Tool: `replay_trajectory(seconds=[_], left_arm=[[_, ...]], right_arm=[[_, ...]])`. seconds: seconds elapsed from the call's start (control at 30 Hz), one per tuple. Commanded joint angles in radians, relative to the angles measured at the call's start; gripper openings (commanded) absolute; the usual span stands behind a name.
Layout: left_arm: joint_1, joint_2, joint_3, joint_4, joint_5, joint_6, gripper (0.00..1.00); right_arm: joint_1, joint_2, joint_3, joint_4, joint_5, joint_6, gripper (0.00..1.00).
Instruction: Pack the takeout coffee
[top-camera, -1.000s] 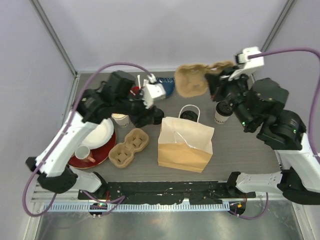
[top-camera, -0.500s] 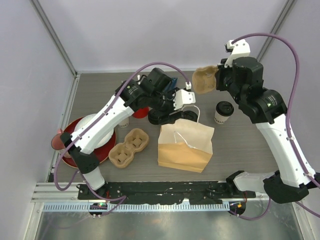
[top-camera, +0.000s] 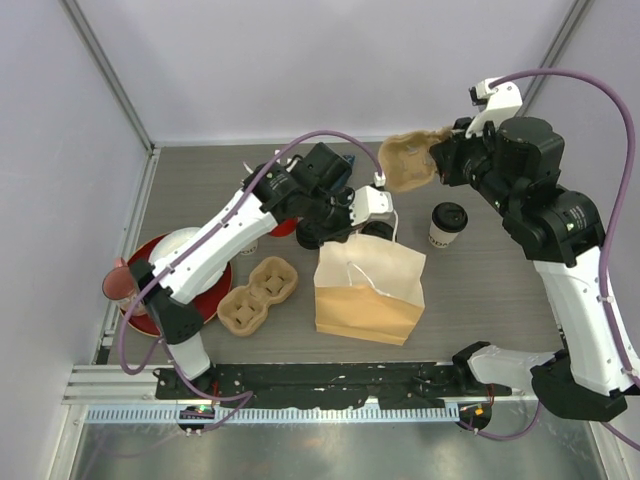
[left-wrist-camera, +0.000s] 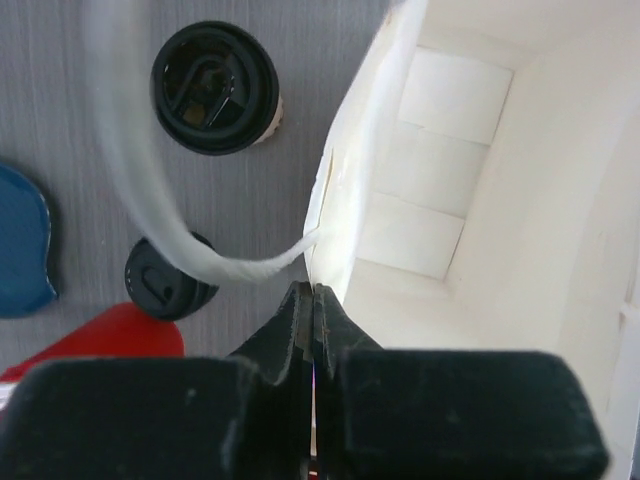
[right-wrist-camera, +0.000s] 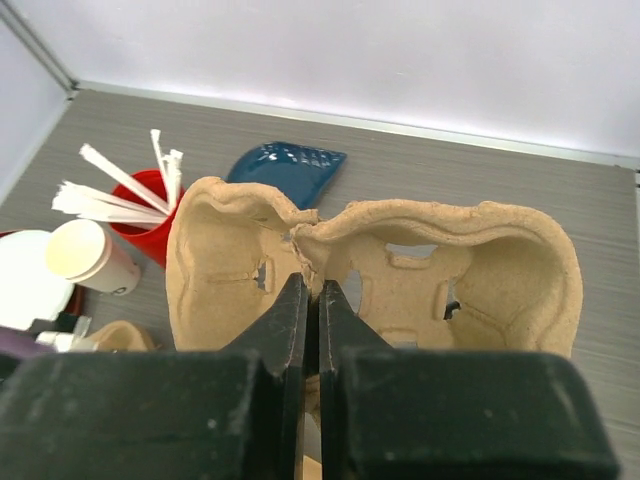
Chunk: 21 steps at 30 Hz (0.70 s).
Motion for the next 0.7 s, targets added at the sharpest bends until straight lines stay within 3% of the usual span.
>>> replay_trajectory(seconds=[0.0,0.13,0.37,0.67], left_arm=[[-0.004,-0.099,-0.093,-0.027,-0.072,-0.11,0.0],[-0.004,-0.177,-0.159,0.013,-0.253,-0.272,0.0],[0.004,-0.329,-0.316,0.112,-0.387,-0.42,0.0],[0.01,-0.322,-0.336,0.147,-0.268,-0.515,0.0]], right_arm=[[-0.001,-0.015,0.069,0.006,-0.125,0.05,0.01],[-0.003,-0.003,0.111,-0.005,-0.314,0.113,0.01],[-0.001,-0.012,0.091,-0.05,-0.403,0.104,0.01],[0.028,-0.035,-0.088,-0.008,-0.604,0.147,0.01]])
